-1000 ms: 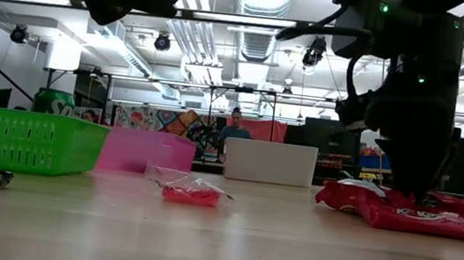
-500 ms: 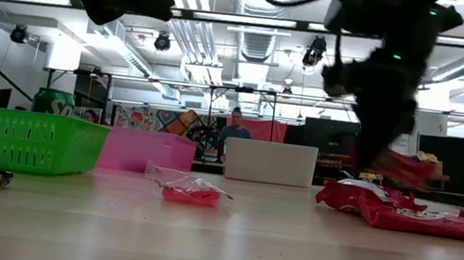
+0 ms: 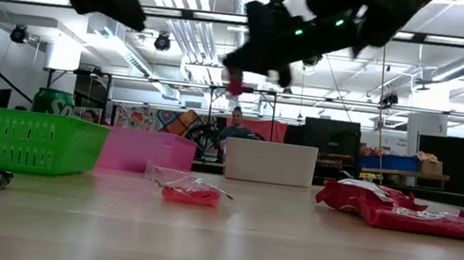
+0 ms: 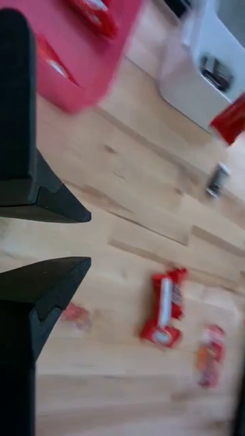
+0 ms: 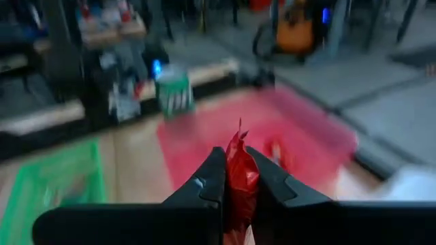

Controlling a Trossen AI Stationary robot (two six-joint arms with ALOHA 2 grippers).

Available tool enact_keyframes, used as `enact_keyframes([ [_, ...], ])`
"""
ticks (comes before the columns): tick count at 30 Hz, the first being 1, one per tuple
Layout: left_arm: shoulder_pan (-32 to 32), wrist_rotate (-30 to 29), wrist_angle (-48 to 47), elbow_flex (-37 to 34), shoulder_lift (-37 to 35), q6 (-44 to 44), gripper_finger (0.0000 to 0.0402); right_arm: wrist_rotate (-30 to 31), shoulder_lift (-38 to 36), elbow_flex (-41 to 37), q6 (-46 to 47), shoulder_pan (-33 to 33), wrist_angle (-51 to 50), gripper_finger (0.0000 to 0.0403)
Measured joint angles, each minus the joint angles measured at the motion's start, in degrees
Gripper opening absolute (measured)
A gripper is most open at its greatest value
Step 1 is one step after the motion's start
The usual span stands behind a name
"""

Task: Organize candy in baskets
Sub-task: Put the red chocolate into the pink bin, then put the brown chocolate into the white bin

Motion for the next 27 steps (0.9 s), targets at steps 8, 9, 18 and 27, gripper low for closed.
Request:
enact_keyframes([
  [8,-0.47,-1.42,-10.88,2.32,-5.92,-0.27,0.0076,-0.13,17.20,12.41,-3.89,-4.49,9.88,0.0029],
  [9,-0.45,-1.79,-11.15,1.96,-6.85,0.31,0.0076,-0.27,19.10,14.50,-4.12,-4.71,9.85,0.0029],
  [18,-0.73,-3.14,-11.43,-2.45,-12.35,-1.34,0.0076,-0.23,31.49,30.90,-5.66,-6.06,6.05,0.0032],
  [27,-1.45,-3.05,-10.91,-5.30,-14.59,-6.11,0.0076,-1.97,34.95,35.81,-5.30,-6.12,2.07,0.0125],
])
